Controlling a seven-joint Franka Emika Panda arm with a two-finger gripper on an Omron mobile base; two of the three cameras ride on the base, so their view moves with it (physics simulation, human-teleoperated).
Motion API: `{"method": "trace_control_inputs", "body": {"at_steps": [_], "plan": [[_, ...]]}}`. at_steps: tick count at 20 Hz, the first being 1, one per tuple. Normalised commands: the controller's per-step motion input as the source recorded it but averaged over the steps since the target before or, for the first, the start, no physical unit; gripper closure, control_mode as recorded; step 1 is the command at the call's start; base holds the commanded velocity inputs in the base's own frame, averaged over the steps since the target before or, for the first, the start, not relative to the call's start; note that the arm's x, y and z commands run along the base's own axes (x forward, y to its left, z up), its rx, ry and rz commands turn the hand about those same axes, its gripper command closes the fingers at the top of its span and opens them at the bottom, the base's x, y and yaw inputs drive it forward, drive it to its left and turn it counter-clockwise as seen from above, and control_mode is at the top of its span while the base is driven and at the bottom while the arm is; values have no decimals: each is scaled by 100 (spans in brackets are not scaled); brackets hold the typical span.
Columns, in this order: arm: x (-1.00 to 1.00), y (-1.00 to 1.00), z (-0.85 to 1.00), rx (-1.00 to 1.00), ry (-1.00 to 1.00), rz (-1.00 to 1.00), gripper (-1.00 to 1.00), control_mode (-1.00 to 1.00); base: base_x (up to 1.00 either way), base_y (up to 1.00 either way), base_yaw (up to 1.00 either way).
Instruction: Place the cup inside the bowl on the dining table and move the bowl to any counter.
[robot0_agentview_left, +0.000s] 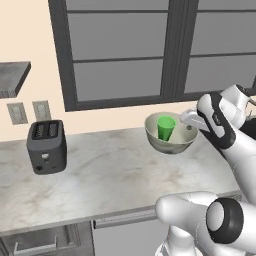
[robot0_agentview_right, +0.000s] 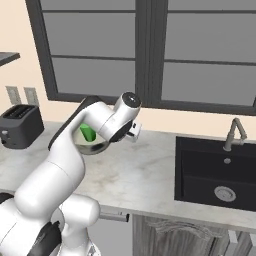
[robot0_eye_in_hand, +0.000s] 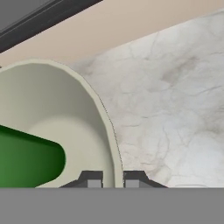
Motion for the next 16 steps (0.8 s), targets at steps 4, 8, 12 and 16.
{"method": "trace_control_inputs", "body": {"at_steps": [4, 8, 12, 16], "plan": [[0, 0, 0, 0, 0, 0, 100, 100, 0, 0, 0], [0, 0, 0, 0, 0, 0, 100, 100, 0, 0, 0], [0, 0, 0, 0, 0, 0, 100, -100, 0, 0, 0], [0, 0, -2, 0, 0, 0, 100, -100, 0, 0, 0]]}}
